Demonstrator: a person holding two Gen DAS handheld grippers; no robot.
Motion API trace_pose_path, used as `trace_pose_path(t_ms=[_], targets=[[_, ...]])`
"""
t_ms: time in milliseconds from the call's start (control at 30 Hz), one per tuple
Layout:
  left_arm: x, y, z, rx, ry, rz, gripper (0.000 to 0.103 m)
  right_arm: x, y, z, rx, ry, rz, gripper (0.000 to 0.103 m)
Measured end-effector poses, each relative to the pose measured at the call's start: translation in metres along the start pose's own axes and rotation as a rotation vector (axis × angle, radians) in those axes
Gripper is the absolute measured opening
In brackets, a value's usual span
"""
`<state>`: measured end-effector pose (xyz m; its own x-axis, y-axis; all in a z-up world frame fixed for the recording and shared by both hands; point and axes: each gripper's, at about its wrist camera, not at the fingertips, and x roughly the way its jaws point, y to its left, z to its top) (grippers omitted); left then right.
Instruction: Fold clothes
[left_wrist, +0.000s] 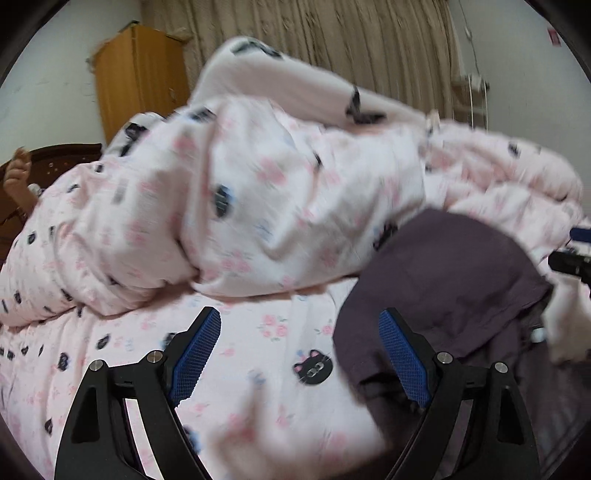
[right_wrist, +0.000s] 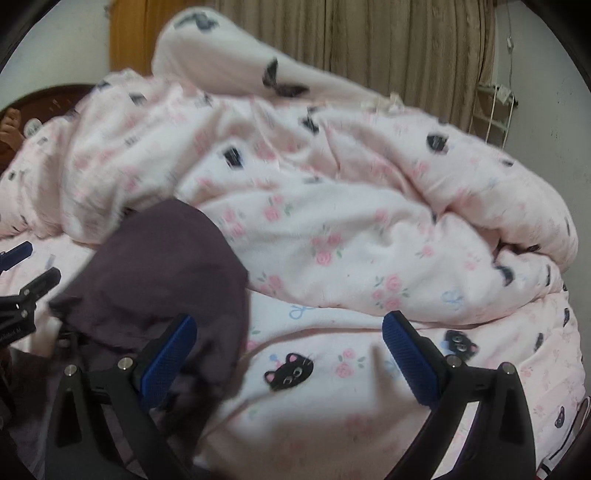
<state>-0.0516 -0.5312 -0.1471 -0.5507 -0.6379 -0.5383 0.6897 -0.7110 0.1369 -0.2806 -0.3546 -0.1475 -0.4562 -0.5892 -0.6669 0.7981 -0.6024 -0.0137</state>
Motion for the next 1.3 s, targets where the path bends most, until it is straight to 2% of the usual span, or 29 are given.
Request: trace_pose_path(t_ms=[133,433,633,733,800,867,1000,1100,1300], targets=[[-0.047,0.027,-0.016,-0.053,-0.024,-0.002,0.085,-0.041,0.011,-0.015,-0.003,-0.027,0.056,0.102],[-0.146,0.075,-0.087,-0.112,0.031,0.072,0.085,-0.122,0.057,-0.076,-0.014,-0.006,0.181,0.102],[-0.182,0.100,-0.129,-0.164,0.068,0.120,0.085,-0.163,0.088,-0.112,-0.014,0.016,0.226,0.102],[-0.191,0.120,-0.147,-0.239,0.091,0.123,0.085,-0.176,0.102,-0.127,-0.007,0.032,0.249,0.102],[-0.197,0.137,-0.157,-0.308,0.098,0.117,0.085,-0.183,0.112,-0.134,-0.010,0.042,0.257,0.102],[-0.200,0.156,-0.169,-0.405,0.106,0.078,0.085,-0.189,0.122,-0.141,-0.014,0.050,0.267,0.102],[-0.199,0.209,-0.195,-0.718,0.091,-0.078,0.085,-0.200,0.141,-0.150,-0.016,0.065,0.295,0.102],[-0.195,0.236,-0.213,-0.884,0.087,-0.148,0.085,-0.206,0.152,-0.153,-0.028,0.068,0.307,0.102],[-0.182,0.265,-0.246,-1.137,0.104,-0.249,0.083,-0.215,0.168,-0.153,-0.059,0.069,0.311,0.102]])
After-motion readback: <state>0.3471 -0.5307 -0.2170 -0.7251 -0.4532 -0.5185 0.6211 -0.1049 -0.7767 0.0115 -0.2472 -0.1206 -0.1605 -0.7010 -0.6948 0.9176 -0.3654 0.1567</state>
